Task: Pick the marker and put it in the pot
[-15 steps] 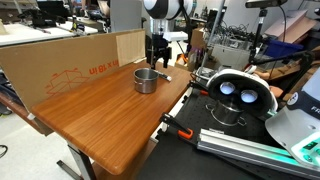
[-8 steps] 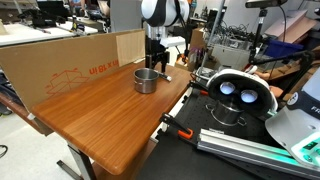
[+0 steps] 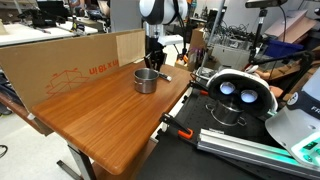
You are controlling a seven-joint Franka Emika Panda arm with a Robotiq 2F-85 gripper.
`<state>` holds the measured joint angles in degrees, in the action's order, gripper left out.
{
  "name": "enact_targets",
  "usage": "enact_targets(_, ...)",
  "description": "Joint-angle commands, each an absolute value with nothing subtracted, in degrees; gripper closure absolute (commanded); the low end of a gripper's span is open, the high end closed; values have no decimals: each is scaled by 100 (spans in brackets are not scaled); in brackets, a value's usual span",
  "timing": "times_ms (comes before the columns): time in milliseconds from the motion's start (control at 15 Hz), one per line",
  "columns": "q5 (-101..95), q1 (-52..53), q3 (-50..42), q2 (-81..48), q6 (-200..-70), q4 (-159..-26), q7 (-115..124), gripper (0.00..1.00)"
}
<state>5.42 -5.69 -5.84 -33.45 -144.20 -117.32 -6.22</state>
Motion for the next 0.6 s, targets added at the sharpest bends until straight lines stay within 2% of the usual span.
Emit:
enact_targets(0,492,-674,-469,-3383,-14751,-11767,-553,98)
enact_targets(67,524,-697,-437,-3349,-14855,-11815,-593,94)
enact_targets(533,569,-742,-182,-2674,-15523,-12559,-826,94)
